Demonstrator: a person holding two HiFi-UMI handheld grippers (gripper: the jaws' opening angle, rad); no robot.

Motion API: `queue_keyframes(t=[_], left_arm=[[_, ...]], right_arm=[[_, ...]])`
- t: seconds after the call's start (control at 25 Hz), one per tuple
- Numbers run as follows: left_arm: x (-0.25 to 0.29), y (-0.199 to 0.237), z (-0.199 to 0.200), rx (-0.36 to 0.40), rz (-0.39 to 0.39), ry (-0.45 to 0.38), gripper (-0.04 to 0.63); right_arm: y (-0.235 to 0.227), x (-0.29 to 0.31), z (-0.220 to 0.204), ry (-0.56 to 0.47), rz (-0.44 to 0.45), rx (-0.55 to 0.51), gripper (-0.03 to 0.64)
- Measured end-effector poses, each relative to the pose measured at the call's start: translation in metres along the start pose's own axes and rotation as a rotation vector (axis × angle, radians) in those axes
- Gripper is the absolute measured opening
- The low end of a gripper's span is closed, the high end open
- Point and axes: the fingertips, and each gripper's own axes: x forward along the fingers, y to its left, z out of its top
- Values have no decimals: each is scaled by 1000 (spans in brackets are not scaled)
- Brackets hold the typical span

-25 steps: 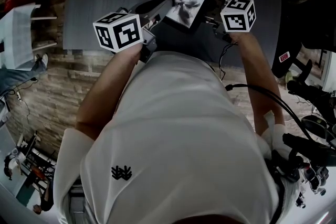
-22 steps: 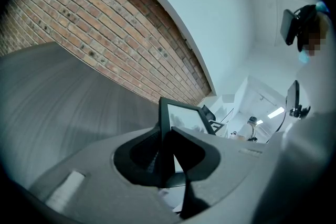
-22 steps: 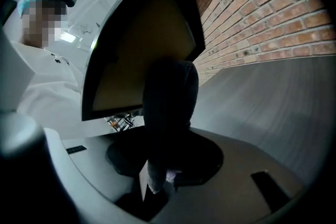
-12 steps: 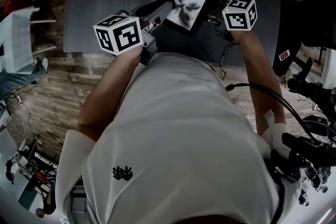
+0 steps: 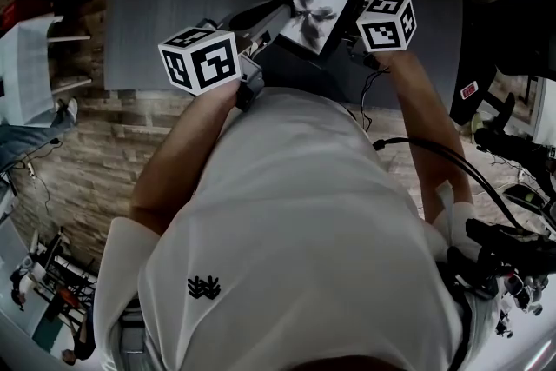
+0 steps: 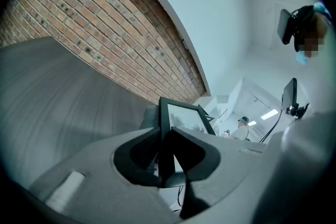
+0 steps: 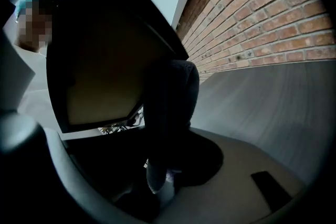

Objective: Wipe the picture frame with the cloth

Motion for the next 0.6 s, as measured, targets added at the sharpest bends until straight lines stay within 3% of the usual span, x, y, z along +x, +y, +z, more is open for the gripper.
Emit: queue_keyframes(t=[0.32, 0.6], left_arm=[[-9, 19, 14, 5, 46, -39, 75], [-19, 54, 22, 3, 120, -62, 75]], right_arm=[[41, 32, -33, 94, 99, -5, 141], [56, 41, -59, 113, 89, 47, 141]])
